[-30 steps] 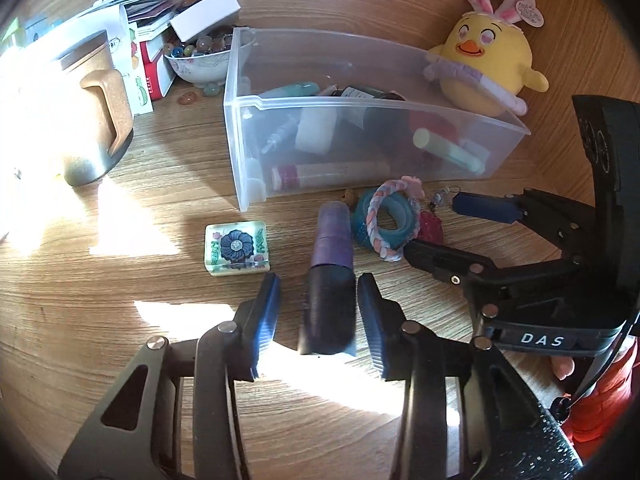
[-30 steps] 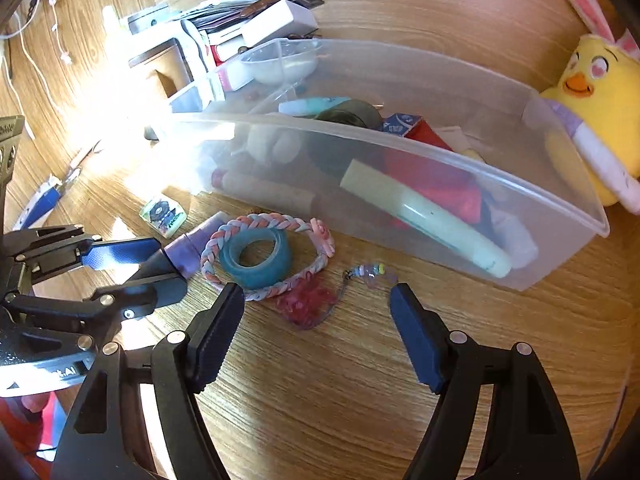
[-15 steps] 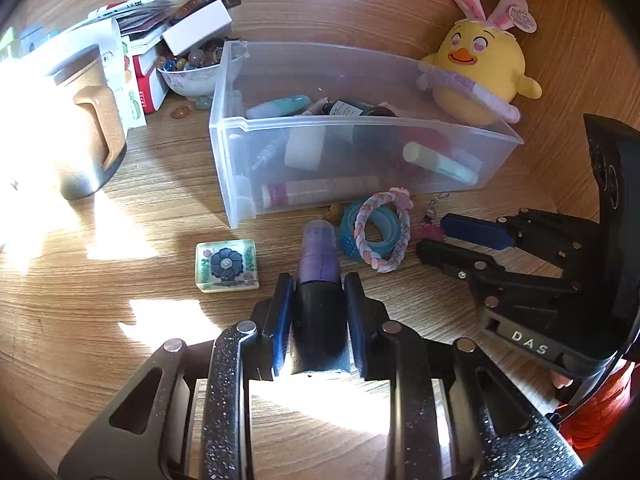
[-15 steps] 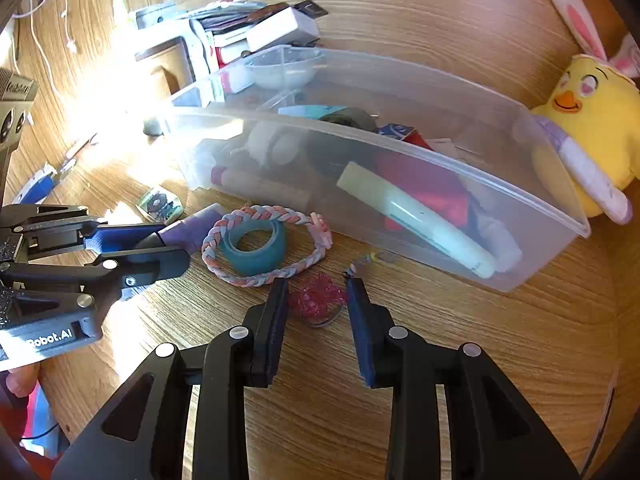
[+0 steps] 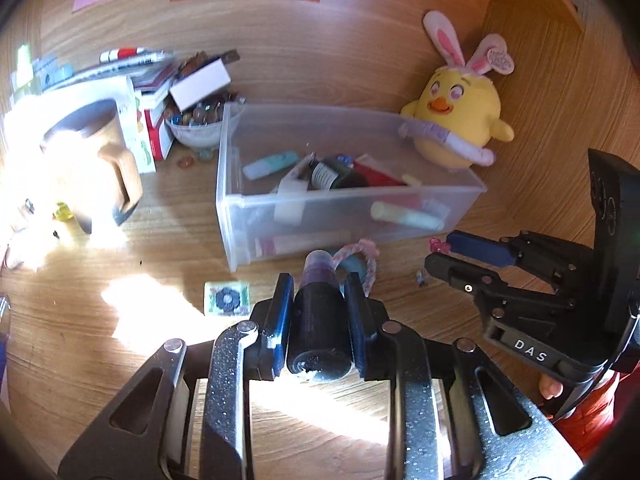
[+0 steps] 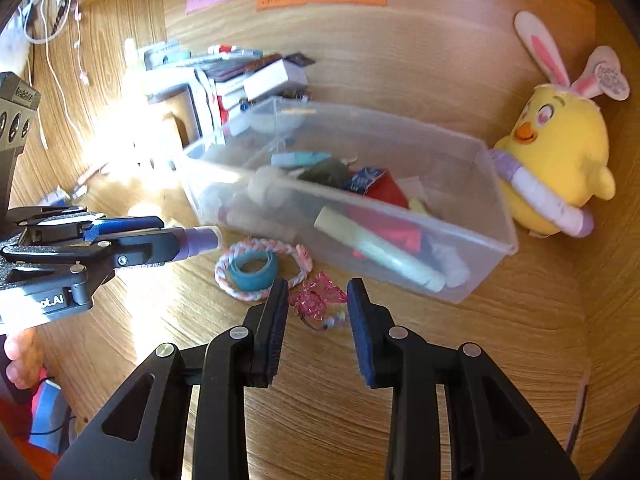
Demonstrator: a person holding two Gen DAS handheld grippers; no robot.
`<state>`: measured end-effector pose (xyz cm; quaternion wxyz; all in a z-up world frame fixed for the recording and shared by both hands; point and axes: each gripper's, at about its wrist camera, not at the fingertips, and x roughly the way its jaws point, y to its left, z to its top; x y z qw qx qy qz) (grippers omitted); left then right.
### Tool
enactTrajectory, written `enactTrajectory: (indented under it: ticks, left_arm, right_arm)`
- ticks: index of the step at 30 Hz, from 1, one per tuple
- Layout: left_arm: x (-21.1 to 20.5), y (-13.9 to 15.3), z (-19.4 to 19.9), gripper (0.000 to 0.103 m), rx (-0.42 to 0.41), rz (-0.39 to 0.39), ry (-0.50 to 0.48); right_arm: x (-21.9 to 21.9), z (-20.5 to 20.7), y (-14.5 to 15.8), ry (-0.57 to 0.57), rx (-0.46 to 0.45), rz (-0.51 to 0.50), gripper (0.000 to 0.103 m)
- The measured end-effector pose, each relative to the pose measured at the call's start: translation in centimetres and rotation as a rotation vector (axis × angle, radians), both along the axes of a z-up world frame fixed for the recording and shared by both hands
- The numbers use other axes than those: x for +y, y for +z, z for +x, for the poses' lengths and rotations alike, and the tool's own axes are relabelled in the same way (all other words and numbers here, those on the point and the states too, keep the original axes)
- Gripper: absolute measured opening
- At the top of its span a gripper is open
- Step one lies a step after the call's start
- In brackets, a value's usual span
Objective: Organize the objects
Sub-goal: 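Grasp the purple-black bottle with left tool while right tool grasps the pink charm, then carry the bottle and pink charm into the clear box and open both tools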
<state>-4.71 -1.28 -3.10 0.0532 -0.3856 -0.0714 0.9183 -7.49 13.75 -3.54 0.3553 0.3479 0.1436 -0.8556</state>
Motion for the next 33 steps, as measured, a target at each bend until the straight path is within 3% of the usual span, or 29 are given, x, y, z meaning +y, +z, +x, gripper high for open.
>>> enactTrajectory:
  ticks: [12, 22, 33]
  left_arm:
    - [2.5, 3.7, -0.6, 0.026, 0.104, -0.049, -0.027]
    - [2.8, 6.6, -2.6, 0.026, 0.178, -0.071, -0.016]
    - [1.3, 7.4, -6.5, 0.026, 0.165, -0.062, 0.004]
  right_arm:
    - [1.4, -0.7, 4.0, -0.025, 0.061, -0.106, 0.028]
    - [2.6, -2.8, 6.3, -0.083, 0.123, -0.134, 0.028]
    - [2.5, -5.4, 8.8, -0.105, 0.169, -0.173, 0.028]
